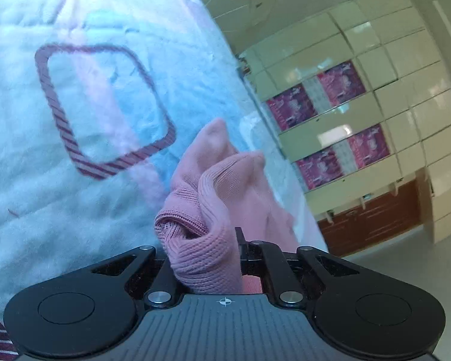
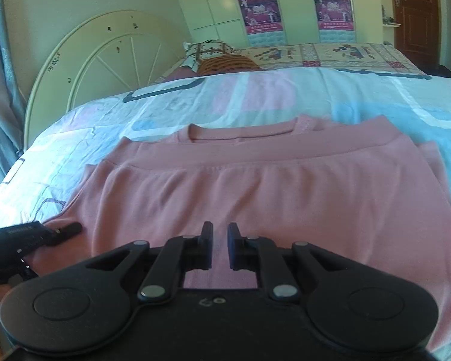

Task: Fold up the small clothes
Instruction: 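Grasp the folded edge of the shirt with both grippers, then lift the held edge and fold the shirt over onto itself with both grippers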

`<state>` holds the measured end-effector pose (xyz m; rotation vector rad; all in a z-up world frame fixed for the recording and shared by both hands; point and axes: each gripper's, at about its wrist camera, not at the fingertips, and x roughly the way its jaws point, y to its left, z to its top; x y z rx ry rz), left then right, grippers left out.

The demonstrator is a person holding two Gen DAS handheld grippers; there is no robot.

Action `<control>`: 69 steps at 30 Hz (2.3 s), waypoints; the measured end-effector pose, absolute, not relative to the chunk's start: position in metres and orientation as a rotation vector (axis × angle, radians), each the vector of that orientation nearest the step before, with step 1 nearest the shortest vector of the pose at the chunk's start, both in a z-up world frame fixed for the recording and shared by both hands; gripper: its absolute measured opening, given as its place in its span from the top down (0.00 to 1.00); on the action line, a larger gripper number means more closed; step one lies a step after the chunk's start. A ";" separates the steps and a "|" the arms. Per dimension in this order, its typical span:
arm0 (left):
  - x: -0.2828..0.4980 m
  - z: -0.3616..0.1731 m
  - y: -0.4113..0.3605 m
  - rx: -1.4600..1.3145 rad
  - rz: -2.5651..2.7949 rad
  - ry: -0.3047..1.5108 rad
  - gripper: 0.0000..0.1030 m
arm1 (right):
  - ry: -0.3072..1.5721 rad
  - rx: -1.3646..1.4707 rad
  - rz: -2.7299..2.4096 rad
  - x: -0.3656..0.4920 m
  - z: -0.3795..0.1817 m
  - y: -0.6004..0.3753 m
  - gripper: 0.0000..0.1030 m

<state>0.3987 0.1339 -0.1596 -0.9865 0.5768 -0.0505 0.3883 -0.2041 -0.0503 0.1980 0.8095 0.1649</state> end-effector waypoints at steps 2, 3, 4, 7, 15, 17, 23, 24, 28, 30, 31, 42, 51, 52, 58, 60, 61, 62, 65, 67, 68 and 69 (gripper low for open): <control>0.392 -0.148 0.133 -0.945 -0.071 0.539 0.92 | 0.803 0.207 0.185 0.391 -0.052 -0.202 0.90; 0.392 -0.148 0.132 -0.930 -0.075 0.541 0.92 | 0.813 0.211 0.191 0.394 -0.057 -0.202 0.90; 0.394 -0.150 0.132 -0.911 -0.071 0.564 0.92 | 0.849 0.203 0.180 0.399 -0.067 -0.201 0.91; 0.406 -0.174 0.138 -0.967 -0.004 0.684 0.91 | 0.881 0.247 0.183 0.405 -0.086 -0.208 0.96; 0.407 -0.106 0.085 -0.830 -0.188 0.561 0.91 | 0.812 0.361 0.226 0.388 -0.070 -0.249 0.97; 0.412 -0.077 0.047 -0.749 -0.279 0.554 0.91 | 0.760 0.390 0.191 0.377 -0.060 -0.273 0.89; 0.416 -0.028 -0.087 -0.538 -0.502 0.616 0.91 | 0.644 0.505 0.074 0.341 -0.037 -0.368 0.89; 0.416 -0.028 -0.110 -0.503 -0.528 0.646 0.91 | 0.635 0.523 0.055 0.334 -0.036 -0.383 0.89; 0.421 -0.063 -0.211 -0.292 -0.589 0.943 0.75 | 0.659 0.593 0.009 0.316 -0.043 -0.433 0.72; 0.411 -0.068 -0.226 -0.260 -0.592 1.027 0.73 | 0.683 0.631 -0.010 0.309 -0.053 -0.450 0.43; 0.401 -0.061 -0.219 -0.289 -0.627 0.982 0.64 | 0.677 0.649 -0.006 0.304 -0.054 -0.456 0.30; 0.414 -0.059 -0.095 -0.230 -0.283 0.848 0.41 | 0.788 0.728 0.190 0.335 -0.068 -0.441 0.50; 0.424 -0.094 -0.093 -0.334 -0.302 0.865 0.40 | 0.901 0.572 0.218 0.361 -0.075 -0.408 0.55; 0.426 -0.094 -0.092 -0.334 -0.307 0.859 0.40 | 0.902 0.539 0.229 0.363 -0.074 -0.403 0.64; 0.441 -0.101 -0.089 -0.346 -0.346 0.870 0.40 | 0.911 0.264 0.229 0.374 -0.062 -0.378 0.90; 0.446 -0.100 -0.091 -0.378 -0.392 0.907 0.40 | 0.866 0.151 0.230 0.370 -0.045 -0.371 0.91; 0.447 -0.097 -0.095 -0.353 -0.412 0.905 0.40 | 0.833 0.113 0.238 0.365 -0.033 -0.371 0.91; 0.446 -0.094 -0.101 -0.306 -0.415 0.894 0.40 | 0.804 0.090 0.233 0.359 -0.022 -0.373 0.91; 0.449 -0.099 -0.114 -0.274 -0.426 0.906 0.40 | 0.774 0.107 0.221 0.354 -0.019 -0.390 0.91; 0.454 -0.105 -0.117 -0.310 -0.428 0.937 0.40 | 0.903 0.181 0.189 0.370 -0.056 -0.402 0.91; 0.454 -0.105 -0.117 -0.318 -0.424 0.937 0.40 | 0.912 0.211 0.190 0.371 -0.067 -0.405 0.91; 0.454 -0.105 -0.117 -0.311 -0.423 0.933 0.40 | 0.897 0.222 0.190 0.369 -0.068 -0.405 0.91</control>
